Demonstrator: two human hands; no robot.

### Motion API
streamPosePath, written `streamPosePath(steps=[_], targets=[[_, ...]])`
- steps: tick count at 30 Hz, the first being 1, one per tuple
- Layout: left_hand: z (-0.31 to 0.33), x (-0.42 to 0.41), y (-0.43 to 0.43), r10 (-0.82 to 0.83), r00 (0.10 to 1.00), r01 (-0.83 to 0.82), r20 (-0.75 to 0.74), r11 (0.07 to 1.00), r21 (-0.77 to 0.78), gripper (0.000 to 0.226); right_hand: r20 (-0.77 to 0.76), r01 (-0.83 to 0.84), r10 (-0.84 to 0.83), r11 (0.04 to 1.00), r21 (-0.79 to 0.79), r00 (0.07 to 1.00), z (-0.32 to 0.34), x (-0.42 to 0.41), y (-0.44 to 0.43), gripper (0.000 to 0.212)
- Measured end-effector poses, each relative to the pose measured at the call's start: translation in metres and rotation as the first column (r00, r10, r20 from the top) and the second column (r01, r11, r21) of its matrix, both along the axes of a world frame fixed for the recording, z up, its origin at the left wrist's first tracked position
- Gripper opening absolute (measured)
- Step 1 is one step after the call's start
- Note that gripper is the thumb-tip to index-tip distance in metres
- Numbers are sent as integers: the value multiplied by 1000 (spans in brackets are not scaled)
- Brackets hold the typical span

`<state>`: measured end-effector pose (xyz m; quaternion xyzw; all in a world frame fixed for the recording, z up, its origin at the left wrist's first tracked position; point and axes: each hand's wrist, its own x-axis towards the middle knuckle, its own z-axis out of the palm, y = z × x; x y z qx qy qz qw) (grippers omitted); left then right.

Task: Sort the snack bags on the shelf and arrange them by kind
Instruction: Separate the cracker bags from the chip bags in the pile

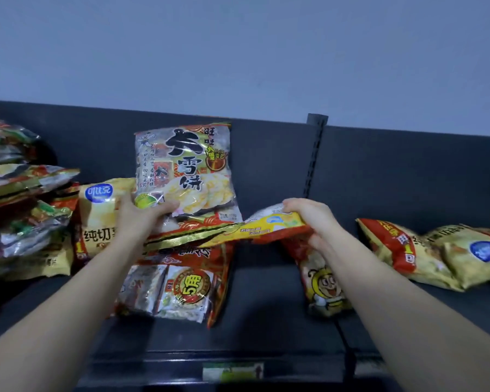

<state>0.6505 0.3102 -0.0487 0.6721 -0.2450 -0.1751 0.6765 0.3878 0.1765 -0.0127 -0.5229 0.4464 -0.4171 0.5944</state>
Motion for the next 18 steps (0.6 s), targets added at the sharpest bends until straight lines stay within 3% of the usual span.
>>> streamPosePath(steps=[4, 7, 9, 11, 13, 16, 18], targets=[[-14, -16, -1, 57, 998, -58, 21, 997, 59, 99, 144, 16, -42, 984, 175, 989, 6, -46, -11, 12], [-24, -29, 2, 76, 990, -97, 122, 979, 181, 101, 441, -143, -15, 936, 322, 897, 10, -77, -19, 18], [-28, -37, 0, 93, 976, -151, 197, 941, 304, 108, 493, -218, 5, 901, 375, 870, 11, -92, -21, 19], [-23, -54, -5, 123, 893, -325, 434, 843, 430, 116, 501, -270, 42, 879, 392, 864, 9, -101, -24, 27], [-10, -88, -12, 89, 723, -425, 685, 839, 340, 108, 510, -299, 66, 871, 390, 857, 6, -106, -24, 25], [2, -139, -37, -96, 562, -171, 822, 958, 229, 83, 438, -214, 71, 934, 287, 896, 3, -107, -24, 6], [1, -169, -58, -303, 595, 107, 745, 948, 300, 74, 398, -139, 46, 968, 208, 916, 3, -108, -29, 11]])
